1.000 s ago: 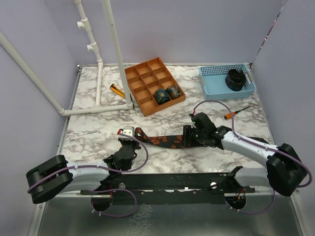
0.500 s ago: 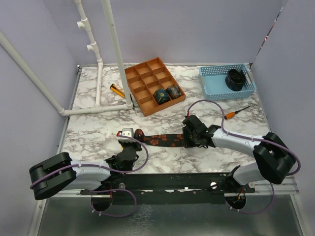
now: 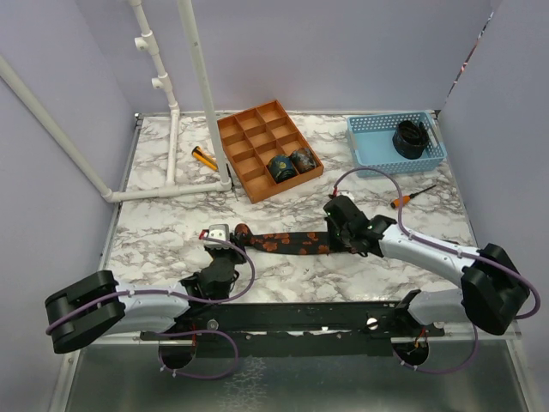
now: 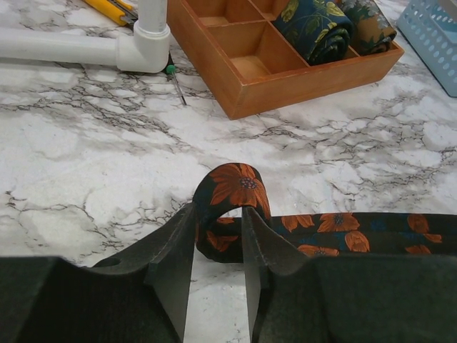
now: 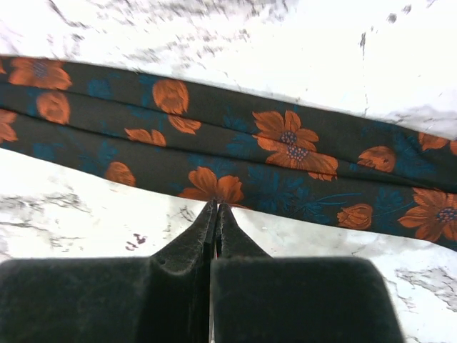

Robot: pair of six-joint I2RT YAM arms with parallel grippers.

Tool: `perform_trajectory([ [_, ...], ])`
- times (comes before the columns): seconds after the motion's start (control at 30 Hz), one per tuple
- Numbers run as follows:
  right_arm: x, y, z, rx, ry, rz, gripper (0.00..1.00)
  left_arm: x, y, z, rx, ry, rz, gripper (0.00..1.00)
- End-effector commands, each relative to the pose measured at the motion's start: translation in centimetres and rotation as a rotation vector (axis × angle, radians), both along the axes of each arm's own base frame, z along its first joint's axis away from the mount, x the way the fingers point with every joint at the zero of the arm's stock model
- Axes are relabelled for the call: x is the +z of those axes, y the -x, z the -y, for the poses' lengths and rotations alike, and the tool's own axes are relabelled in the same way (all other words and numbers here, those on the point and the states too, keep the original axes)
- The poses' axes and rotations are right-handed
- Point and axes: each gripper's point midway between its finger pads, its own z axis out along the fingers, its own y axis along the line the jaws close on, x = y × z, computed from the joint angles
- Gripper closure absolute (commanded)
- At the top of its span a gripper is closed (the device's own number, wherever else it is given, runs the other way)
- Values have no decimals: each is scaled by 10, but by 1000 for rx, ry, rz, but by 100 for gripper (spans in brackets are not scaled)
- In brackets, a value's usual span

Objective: Roll the ties
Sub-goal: Flatten out the tie at the center of the board.

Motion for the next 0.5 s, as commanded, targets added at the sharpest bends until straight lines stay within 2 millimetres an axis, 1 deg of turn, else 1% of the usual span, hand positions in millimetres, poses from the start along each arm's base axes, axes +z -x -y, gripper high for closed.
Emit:
perform_trajectory([
  [0.0, 29, -13, -3, -27, -9, 71, 100, -7, 5, -3, -13, 2, -13, 62],
  [0.07, 34, -19, -3, -36, -7, 92, 100, -7, 6, -3, -17, 11, -15, 53],
  [0.23, 41, -30, -6, -60, -14, 135, 100, 3, 8, -3, -21, 58, -8, 44],
  [0.3, 44, -34, -7, -70, -21, 152, 100, 8, 8, -4, -22, 78, -4, 38],
  [0.33, 46, -36, -8, -73, -24, 160, 100, 10, 9, -4, -22, 83, -3, 33],
  [0.4, 48, -40, -9, -78, -26, 175, 100, 14, 9, -5, -19, 91, -3, 19],
  [0.47, 50, -44, -11, -80, -27, 183, 100, 16, 10, -6, -17, 107, -4, 10],
])
